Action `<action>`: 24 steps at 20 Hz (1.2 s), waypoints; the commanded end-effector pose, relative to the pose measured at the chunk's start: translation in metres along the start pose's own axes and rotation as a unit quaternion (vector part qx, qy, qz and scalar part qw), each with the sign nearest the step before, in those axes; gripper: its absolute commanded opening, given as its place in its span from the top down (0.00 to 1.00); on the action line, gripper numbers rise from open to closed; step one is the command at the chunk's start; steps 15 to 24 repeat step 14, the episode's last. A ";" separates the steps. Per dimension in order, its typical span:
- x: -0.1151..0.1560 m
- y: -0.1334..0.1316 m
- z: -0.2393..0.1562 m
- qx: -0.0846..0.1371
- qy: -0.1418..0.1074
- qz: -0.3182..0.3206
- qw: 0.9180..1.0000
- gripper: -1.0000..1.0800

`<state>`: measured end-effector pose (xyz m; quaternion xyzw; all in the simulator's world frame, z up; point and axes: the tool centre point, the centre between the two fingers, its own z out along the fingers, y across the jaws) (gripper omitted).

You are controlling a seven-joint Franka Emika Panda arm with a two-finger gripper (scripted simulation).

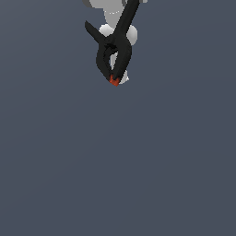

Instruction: Pick up the object and move it to a goal position.

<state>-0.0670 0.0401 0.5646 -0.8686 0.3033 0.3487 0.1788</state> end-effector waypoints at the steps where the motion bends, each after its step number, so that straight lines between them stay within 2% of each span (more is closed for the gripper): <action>1: -0.003 0.000 -0.004 0.001 0.001 -0.001 1.000 1.00; 24: -0.005 0.000 -0.008 0.001 0.001 -0.001 1.000 1.00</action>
